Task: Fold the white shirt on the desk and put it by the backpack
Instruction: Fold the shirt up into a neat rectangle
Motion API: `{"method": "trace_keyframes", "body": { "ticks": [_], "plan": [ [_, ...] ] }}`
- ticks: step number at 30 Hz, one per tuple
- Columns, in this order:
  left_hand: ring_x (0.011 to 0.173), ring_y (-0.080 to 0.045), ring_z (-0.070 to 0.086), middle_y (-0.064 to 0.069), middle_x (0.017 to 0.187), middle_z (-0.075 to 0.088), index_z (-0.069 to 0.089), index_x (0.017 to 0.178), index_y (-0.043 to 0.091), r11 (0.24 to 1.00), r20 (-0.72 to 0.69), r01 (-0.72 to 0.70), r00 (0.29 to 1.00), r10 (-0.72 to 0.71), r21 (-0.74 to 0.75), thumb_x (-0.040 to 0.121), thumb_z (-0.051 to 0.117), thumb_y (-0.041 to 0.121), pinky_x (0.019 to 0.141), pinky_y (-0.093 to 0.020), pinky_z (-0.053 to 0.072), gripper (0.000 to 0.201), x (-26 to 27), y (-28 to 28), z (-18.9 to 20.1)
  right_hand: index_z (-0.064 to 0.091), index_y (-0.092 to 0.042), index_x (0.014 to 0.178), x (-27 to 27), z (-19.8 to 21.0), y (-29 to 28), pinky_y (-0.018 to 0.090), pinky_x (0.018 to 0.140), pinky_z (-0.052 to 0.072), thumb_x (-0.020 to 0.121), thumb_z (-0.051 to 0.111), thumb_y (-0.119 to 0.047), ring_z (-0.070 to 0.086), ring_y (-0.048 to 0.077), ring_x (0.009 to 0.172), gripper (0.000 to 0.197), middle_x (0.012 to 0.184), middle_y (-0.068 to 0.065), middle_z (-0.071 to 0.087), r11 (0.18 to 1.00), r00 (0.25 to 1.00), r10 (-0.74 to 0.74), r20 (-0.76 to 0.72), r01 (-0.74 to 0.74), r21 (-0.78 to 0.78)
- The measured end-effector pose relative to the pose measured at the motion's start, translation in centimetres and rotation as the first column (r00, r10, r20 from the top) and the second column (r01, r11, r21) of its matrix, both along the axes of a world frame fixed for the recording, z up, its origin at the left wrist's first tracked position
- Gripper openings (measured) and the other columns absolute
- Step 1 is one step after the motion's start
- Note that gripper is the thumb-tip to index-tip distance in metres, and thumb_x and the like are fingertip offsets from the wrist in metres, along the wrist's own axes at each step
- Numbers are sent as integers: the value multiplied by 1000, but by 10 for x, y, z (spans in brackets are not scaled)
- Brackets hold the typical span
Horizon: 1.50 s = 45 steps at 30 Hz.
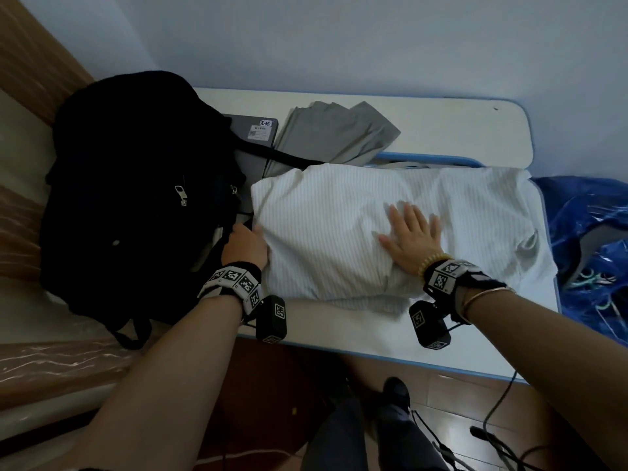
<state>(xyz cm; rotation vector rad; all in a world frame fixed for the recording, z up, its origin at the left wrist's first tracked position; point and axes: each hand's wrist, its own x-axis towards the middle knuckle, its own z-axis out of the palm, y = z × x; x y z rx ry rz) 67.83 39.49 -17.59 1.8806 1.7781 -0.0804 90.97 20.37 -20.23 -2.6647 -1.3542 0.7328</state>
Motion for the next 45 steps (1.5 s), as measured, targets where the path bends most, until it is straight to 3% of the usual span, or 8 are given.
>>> {"method": "trace_keyframes", "body": {
  "ticks": [4, 8, 14, 17, 21, 26, 31, 45],
  "plan": [
    [126, -38, 45, -23, 142, 40, 30, 141, -3, 985, -69, -18, 998, 6, -169, 75, 30, 84, 101, -42, 39, 109, -1, -18, -3, -6, -34, 149, -3, 4, -14, 49, 115, -14, 69, 8, -79, -9, 21, 147, 93, 160, 4, -8, 996, 997, 71, 3, -71, 51],
    [128, -35, 44, -20, 145, 36, 23, 144, -2, 974, -59, -5, 998, -9, -228, 62, 51, 85, 103, -42, 41, 123, -3, -23, -11, -11, -36, 147, -7, -4, -32, 51, 116, -15, 60, 10, -87, -13, 20, 147, 103, 159, 1, -14, 990, 988, 142, 59, -140, -31],
    [117, -33, 53, -16, 129, 54, 45, 131, 1, 960, 127, 162, 983, -135, -229, 84, 65, 41, 96, -36, 45, 65, -6, -33, -19, -11, -30, 148, -4, -9, -52, 52, 116, -14, 50, 14, -96, -16, 21, 146, 121, 159, 3, -16, 974, 973, 217, 73, -211, -87],
    [97, -36, 58, -18, 96, 62, 59, 90, 0, 975, 119, 205, 974, -195, -85, 93, 46, 25, 79, -34, 45, 28, 3, -42, -11, -9, -28, 149, -3, -8, -61, 49, 117, -13, 50, 16, -95, -15, 21, 146, 122, 159, 4, -14, 965, 965, 254, 72, -248, -88],
    [73, -25, 49, -7, 63, 46, 40, 59, 9, 991, 213, 134, 969, -129, -11, 90, 45, 10, 63, -28, 35, 32, 11, -50, -1, -4, -28, 150, 3, -4, -73, 42, 117, -9, 51, 18, -90, -10, 21, 147, 119, 160, 5, -9, 959, 960, 280, 26, -278, -60],
    [81, -30, 57, -20, 86, 60, 52, 79, -1, 994, 209, 88, 973, -100, 63, 86, 48, 4, 69, -32, 43, 10, 5, -60, 5, -3, -34, 149, 18, 7, -95, 56, 114, -12, 75, 37, -79, -14, 21, 147, 95, 159, 2, -14, 961, 968, 241, 69, -228, -155],
    [114, -33, 54, -15, 127, 53, 39, 134, -2, 985, 231, -68, 967, 104, -159, 85, 67, 33, 84, -32, 42, 66, 1, -74, 0, -6, -36, 148, 36, 7, -118, 59, 115, -5, 81, 40, -72, -15, 18, 146, 89, 158, -2, -16, 945, 969, 247, 11, -239, -225],
    [131, -30, 42, -13, 143, 44, 31, 143, 9, 998, 441, -41, 898, 12, 57, 86, 58, 8, 106, -34, 33, 63, 69, -107, 75, 1, -28, 150, 83, 19, -165, 47, 119, 1, 88, 43, -55, -9, 29, 147, 79, 159, 7, -11, 985, 999, -47, -22, 42, -167]
  ]
}}
